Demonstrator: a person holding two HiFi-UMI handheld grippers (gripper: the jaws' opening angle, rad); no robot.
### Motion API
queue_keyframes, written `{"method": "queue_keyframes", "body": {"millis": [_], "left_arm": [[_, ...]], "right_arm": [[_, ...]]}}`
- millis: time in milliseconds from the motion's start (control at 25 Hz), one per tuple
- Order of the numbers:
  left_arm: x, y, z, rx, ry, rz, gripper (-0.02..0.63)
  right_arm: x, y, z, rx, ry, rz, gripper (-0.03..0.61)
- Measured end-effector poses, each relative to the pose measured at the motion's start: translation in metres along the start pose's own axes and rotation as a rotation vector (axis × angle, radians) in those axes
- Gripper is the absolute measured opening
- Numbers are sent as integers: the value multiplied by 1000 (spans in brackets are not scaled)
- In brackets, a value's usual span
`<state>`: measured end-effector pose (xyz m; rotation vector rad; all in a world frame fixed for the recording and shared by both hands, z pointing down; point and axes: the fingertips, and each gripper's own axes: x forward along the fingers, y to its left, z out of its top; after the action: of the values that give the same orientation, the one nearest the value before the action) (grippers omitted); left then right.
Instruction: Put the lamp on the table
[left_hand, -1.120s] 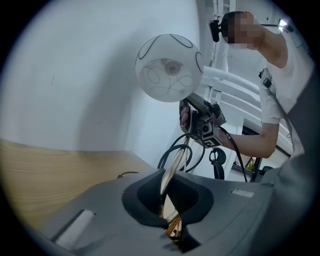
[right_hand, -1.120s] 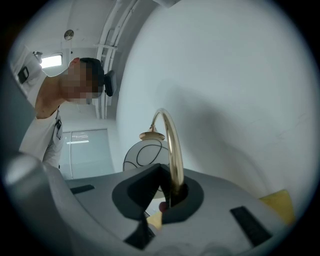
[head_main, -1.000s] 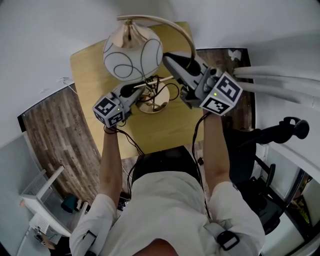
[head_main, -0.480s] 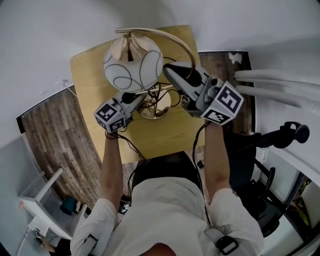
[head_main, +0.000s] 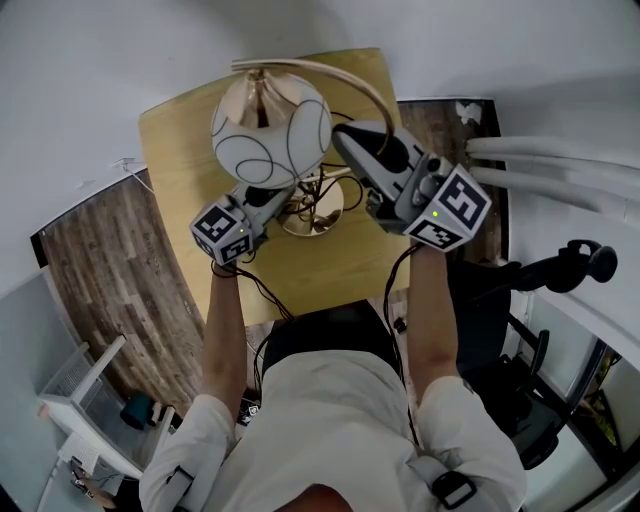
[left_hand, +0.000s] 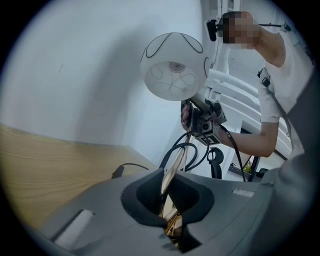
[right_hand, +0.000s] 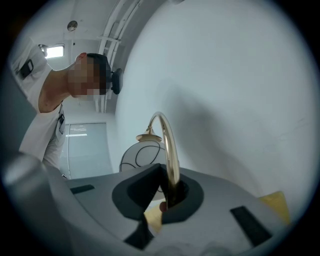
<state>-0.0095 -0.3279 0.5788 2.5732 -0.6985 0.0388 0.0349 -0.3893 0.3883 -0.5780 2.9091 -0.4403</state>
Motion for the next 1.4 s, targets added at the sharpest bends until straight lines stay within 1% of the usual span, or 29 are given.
{"method": "queue_keyframes", "body": {"millis": [120,280,440,680,880,1160,1280,1320,1360,1400], "left_arm": [[1,-1,-2,-4,3,-5,18],[2,-3,-3,-1,12,-18,23],[4,-5,-3,-2,17,-23,23],[4,-6,-7,-24,15,-26,34],[7,-10,-8,-39,16,-30,37],[7,-11,-10,-63,15,-19,37],[7,-4,-16,-81,15,-17,38],[7,-1,-17,-91,7,-20,64],[7,2,-19,-99,-1,-21,113],[6,3,-19,-103,-5,-19,123]], "right_arm": [[-3,-1,2,2,-12,-9,0],[-4,-2,19,14,-73,-2,0],[-3,-8,23,34,-71,-25,0],[-4,-21,14,118,-75,-76,0],[-5,-29,15,175,-101,-100,0],[-4,-33,14,193,-101,-118,0],[-1,-41,5,199,-95,-123,0],[1,-44,0,200,-92,-124,0],[2,-47,-4,201,-89,-124,0],[3,-49,-6,201,-87,-124,0]]}}
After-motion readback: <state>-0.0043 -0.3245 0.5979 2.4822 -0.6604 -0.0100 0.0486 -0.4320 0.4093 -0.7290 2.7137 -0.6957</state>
